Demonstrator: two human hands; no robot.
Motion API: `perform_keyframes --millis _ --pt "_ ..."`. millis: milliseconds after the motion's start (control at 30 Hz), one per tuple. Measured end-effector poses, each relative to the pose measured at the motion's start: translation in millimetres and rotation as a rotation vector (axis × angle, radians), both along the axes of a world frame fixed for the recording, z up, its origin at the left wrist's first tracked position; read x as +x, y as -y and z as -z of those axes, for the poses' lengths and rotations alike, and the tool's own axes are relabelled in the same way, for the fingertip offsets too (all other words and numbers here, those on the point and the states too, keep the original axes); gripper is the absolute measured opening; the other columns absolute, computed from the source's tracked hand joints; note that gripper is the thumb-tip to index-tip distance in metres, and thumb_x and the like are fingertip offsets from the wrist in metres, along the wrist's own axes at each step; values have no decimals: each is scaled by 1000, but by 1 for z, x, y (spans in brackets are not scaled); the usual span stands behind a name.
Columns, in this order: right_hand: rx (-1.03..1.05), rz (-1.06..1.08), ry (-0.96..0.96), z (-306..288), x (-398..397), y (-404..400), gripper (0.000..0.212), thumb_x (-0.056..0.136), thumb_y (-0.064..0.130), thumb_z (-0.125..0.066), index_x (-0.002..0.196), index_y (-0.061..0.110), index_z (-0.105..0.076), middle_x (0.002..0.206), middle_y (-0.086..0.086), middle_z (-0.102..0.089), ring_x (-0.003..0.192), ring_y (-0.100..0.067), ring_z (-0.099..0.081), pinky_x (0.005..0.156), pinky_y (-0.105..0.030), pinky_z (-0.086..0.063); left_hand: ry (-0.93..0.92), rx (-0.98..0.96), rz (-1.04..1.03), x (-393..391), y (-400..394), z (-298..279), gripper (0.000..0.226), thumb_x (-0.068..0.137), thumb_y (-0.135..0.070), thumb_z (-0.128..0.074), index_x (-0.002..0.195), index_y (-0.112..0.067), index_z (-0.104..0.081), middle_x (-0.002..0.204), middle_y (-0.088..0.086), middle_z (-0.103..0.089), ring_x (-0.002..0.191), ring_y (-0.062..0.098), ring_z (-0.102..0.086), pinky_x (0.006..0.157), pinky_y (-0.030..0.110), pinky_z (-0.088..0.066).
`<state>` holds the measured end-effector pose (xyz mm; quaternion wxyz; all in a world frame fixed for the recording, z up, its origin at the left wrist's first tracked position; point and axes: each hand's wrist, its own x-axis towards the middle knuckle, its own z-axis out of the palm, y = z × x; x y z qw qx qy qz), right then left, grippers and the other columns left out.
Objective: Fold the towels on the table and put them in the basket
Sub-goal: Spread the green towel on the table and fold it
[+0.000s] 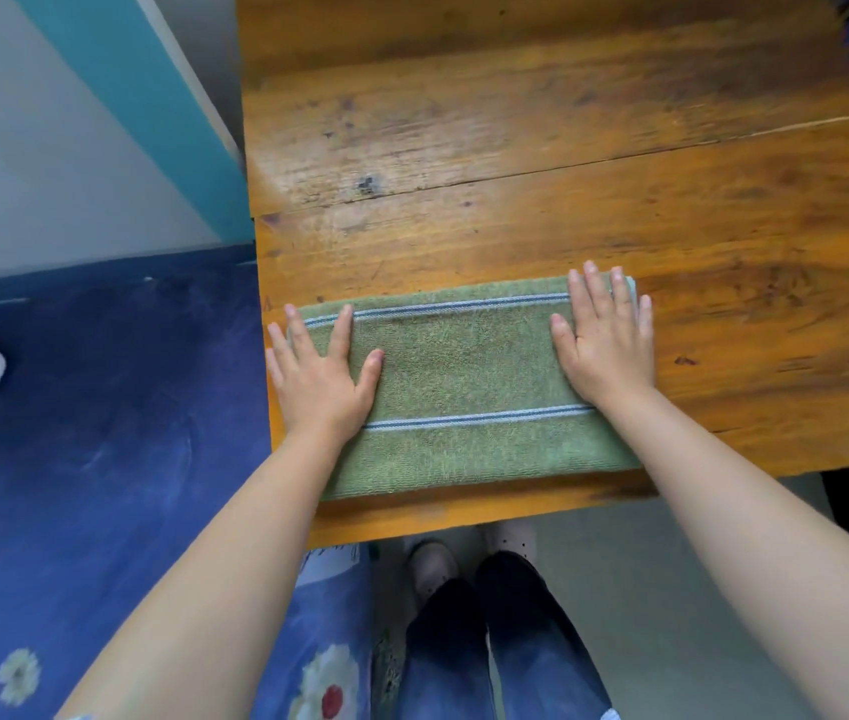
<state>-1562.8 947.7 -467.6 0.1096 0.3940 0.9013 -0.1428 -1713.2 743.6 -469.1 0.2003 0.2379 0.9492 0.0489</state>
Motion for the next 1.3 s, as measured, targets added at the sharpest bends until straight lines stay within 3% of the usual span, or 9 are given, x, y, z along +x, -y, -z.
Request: perform_keyframes --millis 333,433,567,700,767,867,1100,1200,1300 --pt "-158 272 -67 -9 46 1 61 98 33 -29 147 11 0 157 -6 3 145 -21 6 116 -38 3 -48 -114 79 4 -10 -15 59 97 -44 -30 149 -21 -13 156 20 6 144 35 9 116 47 4" --pt "-84 304 -42 -13 71 32 64 90 35 -28 144 2 -17 154 -14 -18 142 -28 -16 109 -46 -18 -112 6 178 10 -21 -20 51 96 -24 -41 143 -7 -31 155 19 -11 146 33 -3 117 44 -3" --pt "-19 294 -42 -13 94 65 60 71 24 -63 120 -7 -52 111 -22 -62 91 -38 -62 73 -46 -46 -71 110 409 30 -53 -25 48 82 -18 -39 119 7 -55 130 29 -51 126 47 -43 104 55 -33" --pt "-11 382 -52 -17 95 75 75 49 20 -89 113 -6 -59 83 -19 -64 64 -34 -63 57 -39 -50 -3 82 531 49 -110 -33 46 88 -16 -46 131 -1 -45 134 18 -49 126 34 -44 106 42 -32" --pt "-106 447 -58 -25 92 69 77 63 20 -82 127 -5 -47 99 -22 -62 82 -37 -63 71 -43 -49 34 58 539 58 -138 -33 49 92 -19 -47 138 -6 -36 138 14 -44 129 29 -39 106 37 -29" --pt "-297 529 -46 -26 94 57 70 91 31 -52 144 6 -15 138 -14 -39 125 -29 -41 103 -40 -29 93 28 558 65 -170 -36 54 91 -21 -51 140 -8 -33 140 14 -42 130 29 -35 107 36 -28" --pt "-457 560 -160 -27 102 39 35 89 31 -56 117 11 -52 122 -5 -54 116 -24 -46 95 -35 -30 351 -133 569 74 -227 -59 63 83 -1 -53 140 -17 -34 139 14 -44 124 28 -45 90 27 -38" --pt "-508 598 -228 -30 109 20 33 86 27 -60 116 14 -55 121 -3 -53 113 -25 -48 94 -33 -29 326 -248 694 72 -245 -72 44 79 2 -52 121 -12 -50 115 12 -53 101 23 -49 73 25 -38" --pt "-509 639 -299 -42 117 -13 29 83 19 -59 111 14 -56 120 -4 -53 109 -27 -50 94 -34 -30 300 -181 711 71 -257 -91 39 78 4 -51 112 -15 -56 97 3 -52 90 19 -47 60 25 -37"
